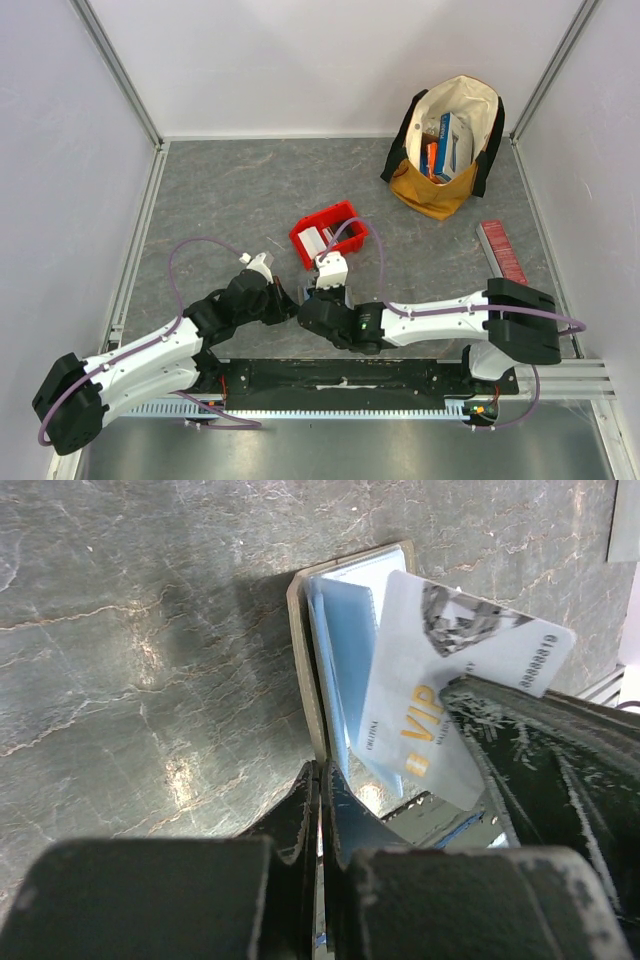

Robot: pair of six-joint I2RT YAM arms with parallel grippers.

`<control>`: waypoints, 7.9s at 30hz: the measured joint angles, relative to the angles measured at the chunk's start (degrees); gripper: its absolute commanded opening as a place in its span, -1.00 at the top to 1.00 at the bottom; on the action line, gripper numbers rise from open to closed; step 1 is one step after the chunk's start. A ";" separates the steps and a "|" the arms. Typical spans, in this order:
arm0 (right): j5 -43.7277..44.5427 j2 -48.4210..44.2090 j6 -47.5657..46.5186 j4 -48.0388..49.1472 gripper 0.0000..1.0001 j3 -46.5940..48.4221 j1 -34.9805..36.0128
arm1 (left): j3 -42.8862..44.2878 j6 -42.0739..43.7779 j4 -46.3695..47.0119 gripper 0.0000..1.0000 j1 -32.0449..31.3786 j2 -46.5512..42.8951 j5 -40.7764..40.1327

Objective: Put the credit cards into the card holder
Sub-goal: Insert the credit card into the card holder, then pick up the credit card from the storage box.

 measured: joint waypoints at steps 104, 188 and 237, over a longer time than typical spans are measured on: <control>-33.99 -4.76 16.74 21.00 0.13 -22.71 -16.63 | -5.01 -0.07 5.01 0.96 0.00 6.80 -1.14; -37.18 18.53 -23.80 -12.83 0.12 28.57 -26.86 | -5.01 -0.07 4.11 0.96 0.00 4.55 -1.22; -61.83 23.85 -17.53 -6.99 -0.44 28.13 -41.27 | -5.01 -0.04 4.07 0.97 0.66 4.55 -1.22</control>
